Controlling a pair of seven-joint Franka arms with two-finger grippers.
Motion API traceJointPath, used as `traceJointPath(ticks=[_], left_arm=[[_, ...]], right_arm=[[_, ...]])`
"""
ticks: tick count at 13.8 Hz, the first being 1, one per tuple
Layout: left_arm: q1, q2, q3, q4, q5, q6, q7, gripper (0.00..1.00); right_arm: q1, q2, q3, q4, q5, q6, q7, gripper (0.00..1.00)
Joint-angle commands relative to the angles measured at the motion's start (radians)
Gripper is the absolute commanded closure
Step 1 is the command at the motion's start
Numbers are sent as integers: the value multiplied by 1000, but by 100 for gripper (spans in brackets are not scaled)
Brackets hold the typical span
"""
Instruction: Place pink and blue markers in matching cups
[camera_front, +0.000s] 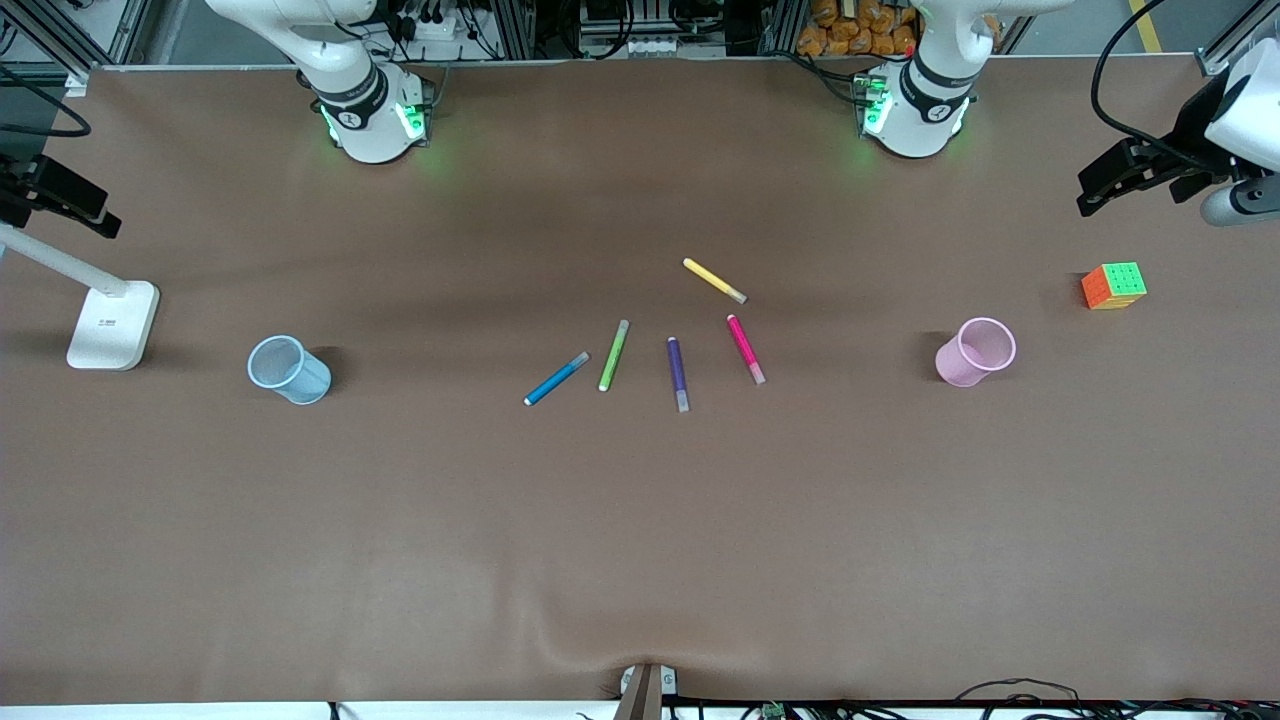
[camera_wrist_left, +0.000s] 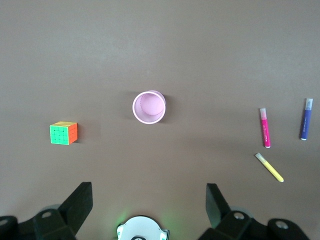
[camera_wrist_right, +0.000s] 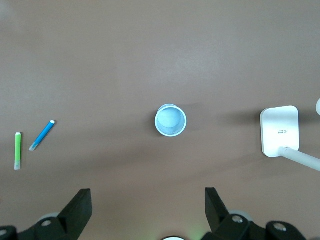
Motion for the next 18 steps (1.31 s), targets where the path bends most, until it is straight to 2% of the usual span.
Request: traceJointPath(ticks=[1,7,18], left_arm=[[-3,18,-4,25,1,-22,8,0],[-9,25,-7,23,-11,-43,-4,0],[-9,54,-72,12,-15,-95,-75,0]], right_arm=[[-8,1,0,3,7,-6,-17,0],[-9,3,0,4,8,-6,-16,0],[-9,10,0,4,10,-6,-16,0]])
